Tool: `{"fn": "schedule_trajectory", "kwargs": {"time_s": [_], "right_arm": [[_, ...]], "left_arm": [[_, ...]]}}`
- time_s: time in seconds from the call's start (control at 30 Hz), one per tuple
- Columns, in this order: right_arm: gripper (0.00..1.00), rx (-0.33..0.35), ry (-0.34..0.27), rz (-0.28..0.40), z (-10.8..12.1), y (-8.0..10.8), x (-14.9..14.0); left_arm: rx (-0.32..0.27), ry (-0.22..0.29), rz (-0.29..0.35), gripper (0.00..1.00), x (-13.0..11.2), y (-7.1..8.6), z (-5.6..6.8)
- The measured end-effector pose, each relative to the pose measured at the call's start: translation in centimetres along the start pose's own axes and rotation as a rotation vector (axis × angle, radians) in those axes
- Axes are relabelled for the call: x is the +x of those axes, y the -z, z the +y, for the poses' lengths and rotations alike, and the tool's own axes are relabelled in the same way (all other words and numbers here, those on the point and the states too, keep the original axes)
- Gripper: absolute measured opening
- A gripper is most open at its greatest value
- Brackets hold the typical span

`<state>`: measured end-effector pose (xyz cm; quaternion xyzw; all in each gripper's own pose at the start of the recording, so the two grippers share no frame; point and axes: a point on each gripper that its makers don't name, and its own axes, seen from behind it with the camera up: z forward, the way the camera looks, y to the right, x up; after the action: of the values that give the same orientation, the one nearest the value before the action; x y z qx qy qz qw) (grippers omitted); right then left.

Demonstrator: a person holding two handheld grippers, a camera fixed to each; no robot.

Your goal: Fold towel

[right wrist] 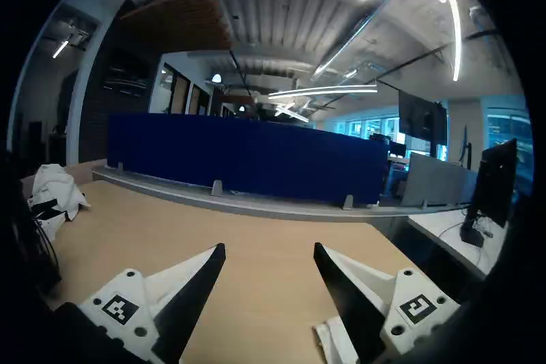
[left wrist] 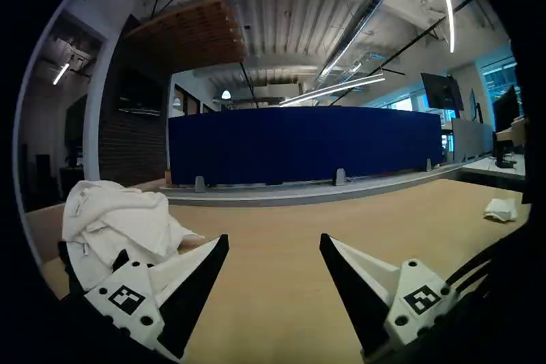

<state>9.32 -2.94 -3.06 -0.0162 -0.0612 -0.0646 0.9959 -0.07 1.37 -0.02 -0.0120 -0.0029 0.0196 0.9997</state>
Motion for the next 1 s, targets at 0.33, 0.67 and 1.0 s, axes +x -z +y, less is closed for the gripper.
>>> {"fn": "schedule_trajectory", "kwargs": {"time_s": [0.33,0.67,1.0], "right_arm": [[1.00,-0.007,-0.009,-0.005,1.0,-0.1,-0.9],[1.00,0.001,-0.023,-0.002,1.5,-0.3,-0.9],[1.00,0.006,-0.038,0.047,1.6,-0.7,0.1]], "left_arm": [[0.009,0.030,0.007,0.99,0.2,0.2,-0.8],[0.003,0.037,0.006,0.99,0.2,0.2,-0.8],[0.001,0.039,0.006,0.99,0.1,0.3,-1.0]]}}
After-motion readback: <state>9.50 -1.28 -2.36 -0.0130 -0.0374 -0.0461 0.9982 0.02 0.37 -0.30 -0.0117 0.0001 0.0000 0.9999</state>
